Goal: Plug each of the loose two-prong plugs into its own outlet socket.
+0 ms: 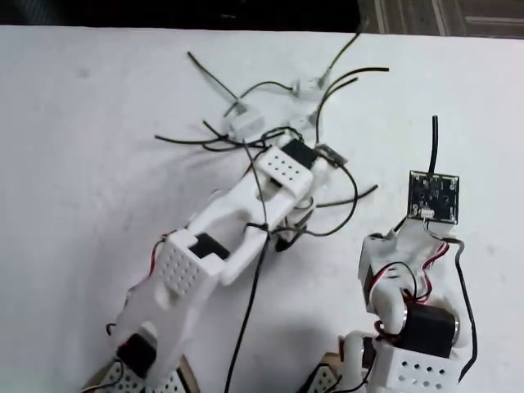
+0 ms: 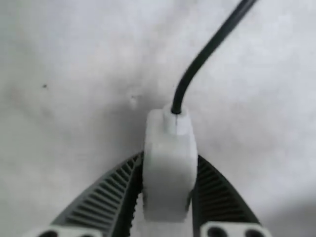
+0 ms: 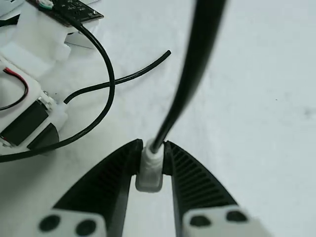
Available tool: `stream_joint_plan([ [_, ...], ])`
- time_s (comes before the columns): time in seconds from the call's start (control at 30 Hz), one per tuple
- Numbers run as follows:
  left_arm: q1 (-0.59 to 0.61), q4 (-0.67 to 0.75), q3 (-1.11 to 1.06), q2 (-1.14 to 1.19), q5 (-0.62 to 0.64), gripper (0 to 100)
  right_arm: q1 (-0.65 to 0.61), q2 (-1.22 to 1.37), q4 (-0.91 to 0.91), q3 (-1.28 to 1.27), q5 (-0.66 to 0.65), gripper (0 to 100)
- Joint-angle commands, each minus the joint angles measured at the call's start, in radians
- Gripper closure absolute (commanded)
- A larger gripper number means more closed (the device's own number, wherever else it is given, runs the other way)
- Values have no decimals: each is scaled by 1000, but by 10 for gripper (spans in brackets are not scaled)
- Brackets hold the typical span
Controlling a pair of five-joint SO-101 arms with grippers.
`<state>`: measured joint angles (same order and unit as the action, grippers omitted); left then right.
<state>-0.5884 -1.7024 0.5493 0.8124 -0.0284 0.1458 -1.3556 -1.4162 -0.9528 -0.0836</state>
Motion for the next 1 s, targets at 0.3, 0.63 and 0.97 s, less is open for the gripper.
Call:
stream_joint_plan([
  [0.3, 19, -80, -75, -394, -61, 801, 8, -1, 2, 8, -9, 981],
  [0.63, 288, -20, -433, -921, -135, 801, -18, 1, 74, 12, -80, 981],
  [0.97, 248, 423, -1008, -1153, -299, 797, -97, 2, 73, 9, -83, 981],
])
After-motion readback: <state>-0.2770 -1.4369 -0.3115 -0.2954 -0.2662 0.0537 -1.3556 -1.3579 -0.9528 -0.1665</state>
